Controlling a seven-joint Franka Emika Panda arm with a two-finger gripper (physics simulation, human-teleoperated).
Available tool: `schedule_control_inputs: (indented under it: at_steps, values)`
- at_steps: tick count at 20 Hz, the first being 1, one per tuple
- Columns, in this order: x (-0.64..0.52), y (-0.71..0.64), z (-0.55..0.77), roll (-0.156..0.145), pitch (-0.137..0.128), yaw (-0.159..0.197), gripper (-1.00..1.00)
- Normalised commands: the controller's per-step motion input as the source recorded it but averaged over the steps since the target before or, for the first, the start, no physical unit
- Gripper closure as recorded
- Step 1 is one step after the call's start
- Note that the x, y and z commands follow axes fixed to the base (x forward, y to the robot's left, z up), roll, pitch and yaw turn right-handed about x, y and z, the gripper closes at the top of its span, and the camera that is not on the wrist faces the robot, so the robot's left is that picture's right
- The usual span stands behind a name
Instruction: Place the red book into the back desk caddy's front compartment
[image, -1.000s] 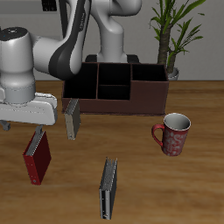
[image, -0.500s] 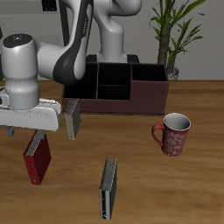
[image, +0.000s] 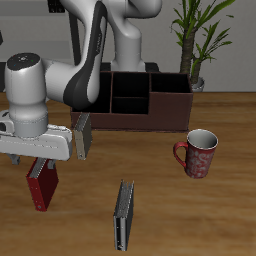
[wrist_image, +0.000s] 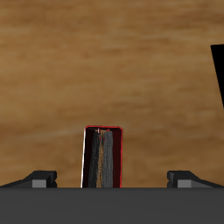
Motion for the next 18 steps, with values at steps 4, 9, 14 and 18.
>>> schedule_control_inputs:
  at_steps: [4,9,14,18]
  values:
    - [0.04,0.03,-0.13,0.01,0.012,0.003,1.0]
    - [0.02,-0.01,-0.07,0.007,0.011,-0.015,1.0]
    - [0.0,0.0,0.05,0.005,-0.004,0.001,1.0]
    - [-0.01,0.07,0.23,0.01,-0.026,0.015,1.0]
